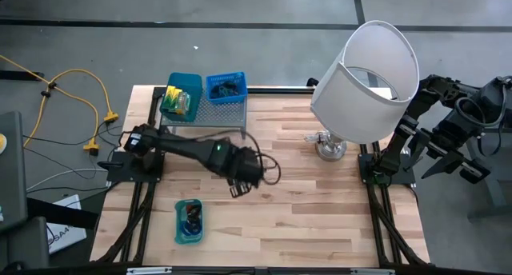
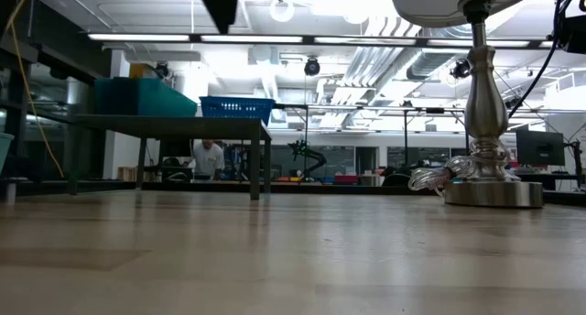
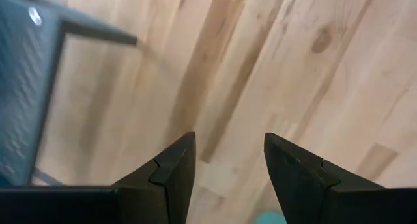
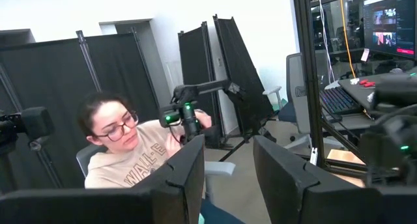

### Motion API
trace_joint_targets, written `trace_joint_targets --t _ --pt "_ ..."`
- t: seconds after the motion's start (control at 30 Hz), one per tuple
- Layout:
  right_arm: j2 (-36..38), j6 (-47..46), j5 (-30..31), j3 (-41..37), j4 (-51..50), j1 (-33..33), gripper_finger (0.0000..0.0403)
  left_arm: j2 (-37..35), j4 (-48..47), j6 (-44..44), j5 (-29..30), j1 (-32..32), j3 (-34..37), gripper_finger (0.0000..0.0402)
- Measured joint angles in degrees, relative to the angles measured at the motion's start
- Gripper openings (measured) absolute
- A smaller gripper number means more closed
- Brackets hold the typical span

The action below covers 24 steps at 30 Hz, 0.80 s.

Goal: Pick & Place Office Desk Supplies
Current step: Put the green bin on the shelf

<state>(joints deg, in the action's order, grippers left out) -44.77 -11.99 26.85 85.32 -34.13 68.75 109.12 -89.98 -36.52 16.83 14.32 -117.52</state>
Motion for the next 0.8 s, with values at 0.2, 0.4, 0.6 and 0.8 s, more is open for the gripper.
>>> trace_joint_targets --t 0.2,0.4,0.6,0.8 --pt "-0.01 0.00 0.01 -0.02 0.00 -0.01 0.0120 0.00 -0.03 -15.94 0.69 5.53 3.64 0.0173" --pt "-0.01 0.00 0.00 -0.01 0.00 -0.02 0.0120 0.24 -0.10 -34.31 0.67 10.36 7.26 0.0173" --pt "0.00 0.00 0.02 -0.02 -0.01 -0.01 0.0120 2.06 0.02 -49.15 -3.46 13.01 8.34 0.0173" --pt "-0.01 0.00 0.00 0.00 0.00 0.00 0.0120 4.76 -0.04 -62.87 -8.46 15.03 8.38 0.0173"
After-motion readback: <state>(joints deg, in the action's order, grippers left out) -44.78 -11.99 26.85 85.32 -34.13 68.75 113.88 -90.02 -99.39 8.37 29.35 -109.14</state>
